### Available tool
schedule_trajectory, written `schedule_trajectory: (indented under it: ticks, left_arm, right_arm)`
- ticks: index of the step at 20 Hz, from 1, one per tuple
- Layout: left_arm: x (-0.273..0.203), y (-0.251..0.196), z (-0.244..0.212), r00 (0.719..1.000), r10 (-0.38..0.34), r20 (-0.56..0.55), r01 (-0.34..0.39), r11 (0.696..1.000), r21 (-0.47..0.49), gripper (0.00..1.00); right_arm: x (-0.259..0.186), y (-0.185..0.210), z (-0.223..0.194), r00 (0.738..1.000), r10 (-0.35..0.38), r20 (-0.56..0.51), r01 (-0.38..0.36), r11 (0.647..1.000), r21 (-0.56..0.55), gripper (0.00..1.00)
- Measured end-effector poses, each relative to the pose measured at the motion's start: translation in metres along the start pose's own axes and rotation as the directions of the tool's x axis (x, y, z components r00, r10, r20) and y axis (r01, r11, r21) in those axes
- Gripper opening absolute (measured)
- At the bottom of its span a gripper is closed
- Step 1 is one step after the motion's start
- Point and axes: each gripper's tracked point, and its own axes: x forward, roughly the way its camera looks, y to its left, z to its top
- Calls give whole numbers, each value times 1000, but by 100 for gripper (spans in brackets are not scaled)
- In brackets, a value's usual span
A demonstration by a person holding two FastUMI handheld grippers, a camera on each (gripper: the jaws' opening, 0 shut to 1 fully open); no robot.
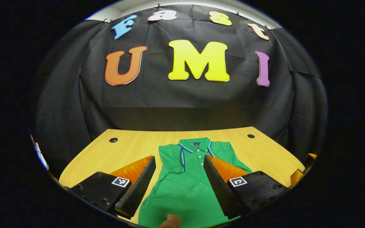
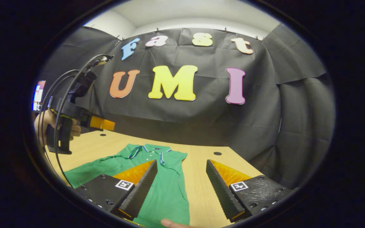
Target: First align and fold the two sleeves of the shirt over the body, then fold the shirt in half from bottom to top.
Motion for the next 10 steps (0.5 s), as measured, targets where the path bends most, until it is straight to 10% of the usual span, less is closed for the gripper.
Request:
schedule_trajectory:
  ticks: [10]
  left_arm:
    - [-126, 2, -16, 988, -7, 157, 6, 1000, 9, 97]
  right_arm:
    - [-51, 15, 37, 996, -47, 76, 49, 999, -22, 95]
